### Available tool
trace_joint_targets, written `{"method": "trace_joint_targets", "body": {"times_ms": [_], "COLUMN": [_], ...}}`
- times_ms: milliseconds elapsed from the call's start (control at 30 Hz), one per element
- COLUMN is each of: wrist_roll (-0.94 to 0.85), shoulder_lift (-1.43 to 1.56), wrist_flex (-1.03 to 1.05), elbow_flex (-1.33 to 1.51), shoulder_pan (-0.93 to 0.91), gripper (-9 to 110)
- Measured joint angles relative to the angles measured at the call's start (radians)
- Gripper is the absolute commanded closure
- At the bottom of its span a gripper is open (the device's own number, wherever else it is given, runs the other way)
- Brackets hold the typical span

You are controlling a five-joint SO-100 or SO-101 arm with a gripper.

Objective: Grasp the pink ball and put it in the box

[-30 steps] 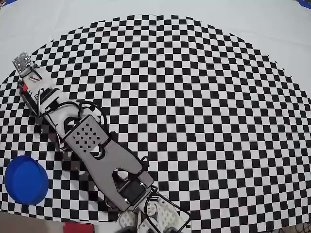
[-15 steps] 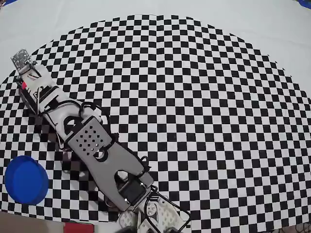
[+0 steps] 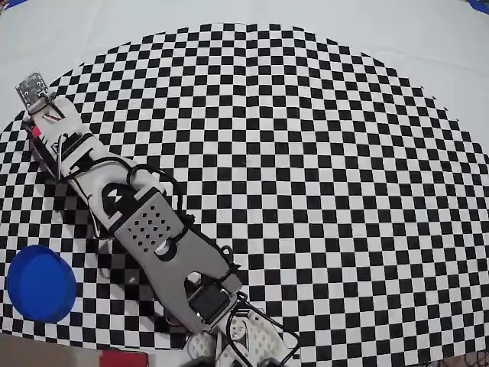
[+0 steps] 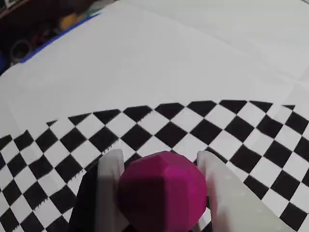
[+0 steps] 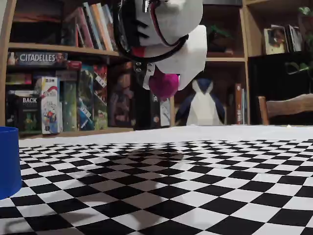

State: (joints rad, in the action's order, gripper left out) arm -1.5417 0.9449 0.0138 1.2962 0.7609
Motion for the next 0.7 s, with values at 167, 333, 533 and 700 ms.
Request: {"method": "trace_joint_targets", "body": {"times_ms": [167,333,533,700], "wrist_roll": [0.000,0.000,0.000,0.000], "shoulder_lift": [0.064,0.117,0.183,0.250], "wrist_flex": [0.000,0.000,0.000,0.000], "elbow_flex": [0.057,0.114,0.169,0.225], "shoulder_pan": [0.000,0.000,-0.012,-0.012], "gripper": [101,101,101,101]}}
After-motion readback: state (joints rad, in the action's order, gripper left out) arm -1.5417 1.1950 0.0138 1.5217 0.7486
